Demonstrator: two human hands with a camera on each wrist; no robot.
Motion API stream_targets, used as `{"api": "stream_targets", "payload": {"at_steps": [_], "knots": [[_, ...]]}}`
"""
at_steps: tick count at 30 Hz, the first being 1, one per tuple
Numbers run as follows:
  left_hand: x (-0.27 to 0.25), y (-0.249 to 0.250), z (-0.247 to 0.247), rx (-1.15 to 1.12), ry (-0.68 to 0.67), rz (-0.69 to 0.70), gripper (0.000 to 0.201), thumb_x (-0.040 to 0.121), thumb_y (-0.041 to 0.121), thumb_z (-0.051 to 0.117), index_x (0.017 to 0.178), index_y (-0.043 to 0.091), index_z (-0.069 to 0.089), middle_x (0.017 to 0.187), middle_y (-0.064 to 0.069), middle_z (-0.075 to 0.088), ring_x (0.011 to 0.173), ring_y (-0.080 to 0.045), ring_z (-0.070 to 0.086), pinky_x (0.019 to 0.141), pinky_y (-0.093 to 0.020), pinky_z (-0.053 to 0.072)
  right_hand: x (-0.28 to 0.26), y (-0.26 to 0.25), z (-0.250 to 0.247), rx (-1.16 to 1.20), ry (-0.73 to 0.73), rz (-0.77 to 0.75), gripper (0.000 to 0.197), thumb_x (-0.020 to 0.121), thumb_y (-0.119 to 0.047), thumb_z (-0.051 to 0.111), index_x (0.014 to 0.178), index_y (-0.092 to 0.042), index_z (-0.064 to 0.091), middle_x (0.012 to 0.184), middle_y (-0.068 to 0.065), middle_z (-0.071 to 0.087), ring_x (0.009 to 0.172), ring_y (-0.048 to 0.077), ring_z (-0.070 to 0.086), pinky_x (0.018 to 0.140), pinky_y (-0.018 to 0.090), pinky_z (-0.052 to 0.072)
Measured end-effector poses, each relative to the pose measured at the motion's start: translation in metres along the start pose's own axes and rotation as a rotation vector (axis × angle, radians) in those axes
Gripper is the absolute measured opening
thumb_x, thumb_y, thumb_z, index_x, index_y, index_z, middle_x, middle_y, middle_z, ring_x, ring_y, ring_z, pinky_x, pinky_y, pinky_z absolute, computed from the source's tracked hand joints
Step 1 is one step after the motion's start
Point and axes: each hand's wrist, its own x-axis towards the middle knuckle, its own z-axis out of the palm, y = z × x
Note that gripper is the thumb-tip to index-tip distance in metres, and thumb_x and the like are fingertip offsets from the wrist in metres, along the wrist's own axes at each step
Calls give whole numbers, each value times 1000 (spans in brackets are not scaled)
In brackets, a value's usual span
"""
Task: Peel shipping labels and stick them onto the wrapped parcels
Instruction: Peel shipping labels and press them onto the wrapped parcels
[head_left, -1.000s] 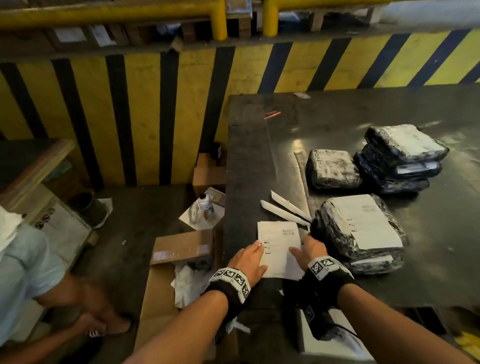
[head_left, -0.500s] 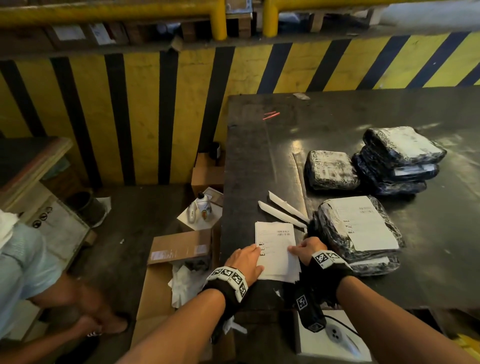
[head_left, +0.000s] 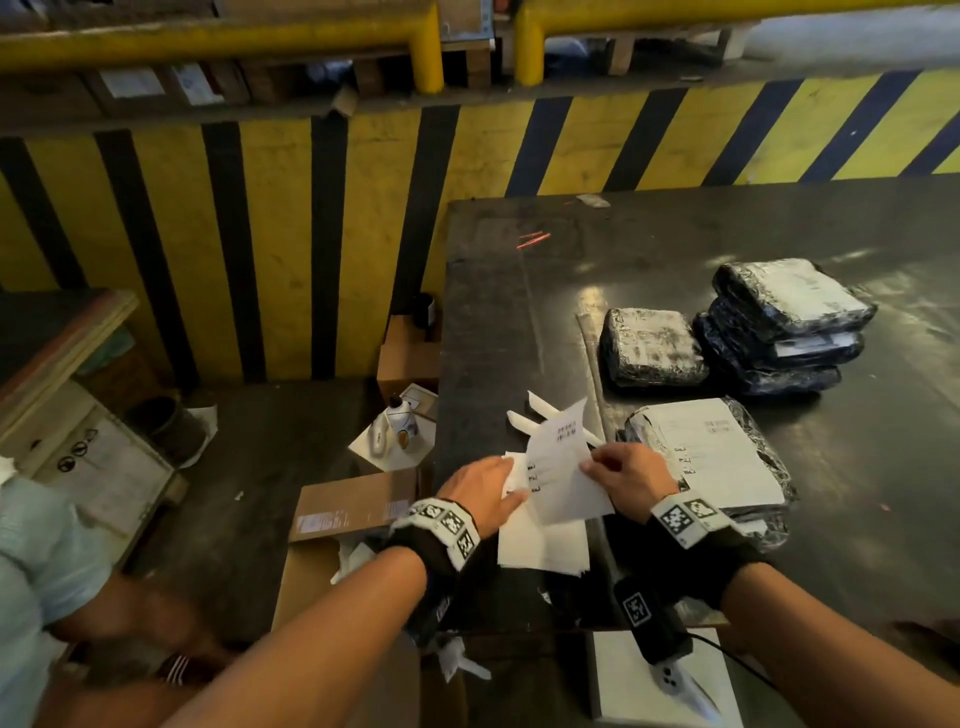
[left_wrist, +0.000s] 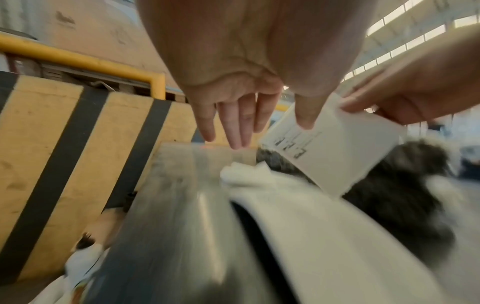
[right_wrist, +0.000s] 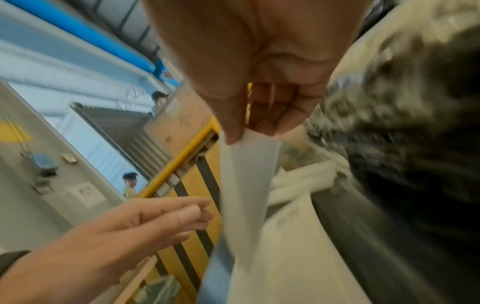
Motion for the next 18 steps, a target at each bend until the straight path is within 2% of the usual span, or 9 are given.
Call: {"api": "stream_targets", "payload": {"at_steps": [2,4,7,10,12,14,18], "knots": [[10,5,-27,-159,58,49,44,93,41,47,132,20,48,129,-7,58,115,-24,57,95,-41,49,0,-3,-17,99,36,-109,17,86,-28,64,89,-13,72,83,0,66,78,19,60,63,21,45],[19,17,-57,-277,131,85,40,94,39,47,128,18,50,121,-8,64,107,-23,63,89,-39,52,3,-4,-36,229,28,-177,13,84,-26,66,85,-14,73,83,1,72,77,21,65,70,30,52],[29,38,-94,-469,233,97,38,92,33,54,124,12,51,112,-4,67,100,-17,62,86,-32,50,5,-9,-63,324,-1,-241,9,83,-21,67,76,-21,71,79,1,72,73,14,64,72,31,52],[38,57,-120,-672,298,125,37,88,18,62,123,11,54,99,-5,69,101,-22,65,91,-42,52,7,-10,-88,303,14,-288,13,83,-20,68,70,-21,69,76,1,70,71,11,62,74,35,52],[41,67,-134,-730,292,168,34,86,12,63,120,16,57,96,-2,68,103,-24,65,91,-45,53,6,-14,-108,266,17,-317,13,84,-18,67,71,-19,68,77,3,70,72,13,63,74,35,55],[43,78,-148,-710,256,236,31,85,10,64,112,27,59,99,-1,69,104,-20,64,91,-41,53,5,-19,-134,280,36,-342,10,85,-16,64,80,-11,70,84,11,71,75,16,66,75,31,57],[39,101,-173,-654,186,382,34,86,6,61,100,37,57,95,3,67,96,-13,65,84,-29,54,4,-33,-187,168,110,-403,12,88,-17,60,89,-11,71,79,6,70,64,4,61,67,23,52]]}}
